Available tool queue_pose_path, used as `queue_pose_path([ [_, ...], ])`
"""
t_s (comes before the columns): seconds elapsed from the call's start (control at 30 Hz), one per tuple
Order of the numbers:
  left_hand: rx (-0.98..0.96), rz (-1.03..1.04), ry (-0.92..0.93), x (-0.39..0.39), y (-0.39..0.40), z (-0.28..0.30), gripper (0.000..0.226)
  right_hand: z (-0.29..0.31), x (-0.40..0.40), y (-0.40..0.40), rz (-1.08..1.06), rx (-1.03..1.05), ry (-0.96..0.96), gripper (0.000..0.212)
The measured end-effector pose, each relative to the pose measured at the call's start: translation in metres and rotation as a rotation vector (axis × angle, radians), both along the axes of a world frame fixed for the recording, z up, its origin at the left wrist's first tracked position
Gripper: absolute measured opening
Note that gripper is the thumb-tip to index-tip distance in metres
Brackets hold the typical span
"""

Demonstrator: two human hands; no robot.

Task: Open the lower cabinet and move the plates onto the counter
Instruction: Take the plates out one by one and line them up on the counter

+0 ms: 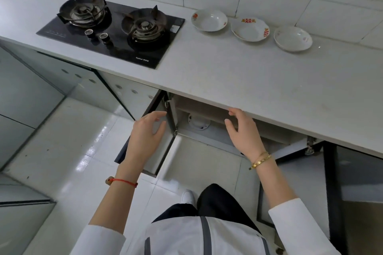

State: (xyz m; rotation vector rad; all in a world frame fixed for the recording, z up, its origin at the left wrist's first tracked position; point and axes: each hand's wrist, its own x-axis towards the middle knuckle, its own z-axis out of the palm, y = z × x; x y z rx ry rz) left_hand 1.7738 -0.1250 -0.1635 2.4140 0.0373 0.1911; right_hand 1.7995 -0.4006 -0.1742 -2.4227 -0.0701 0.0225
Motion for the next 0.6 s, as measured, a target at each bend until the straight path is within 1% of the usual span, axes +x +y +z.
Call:
queue_pose_path([
  [0.1,-0.044,-0.001,0.029,-0.010,-0.001,-0.008,0.027,-0.007,-0.011,0.000,-0.007,-0.007,0.026,0.038],
  [0.37,-0.079,0.020,0.074,-0.023,-0.019,-0.020,0.027,-0.019,-0.022,-0.011,-0.005,0.027,0.090,0.036],
  [0.6,-0.132,0.065,0.093,-0.004,-0.031,-0.059,0.027,-0.055,0.006,-0.020,0.013,0.009,0.145,0.034],
])
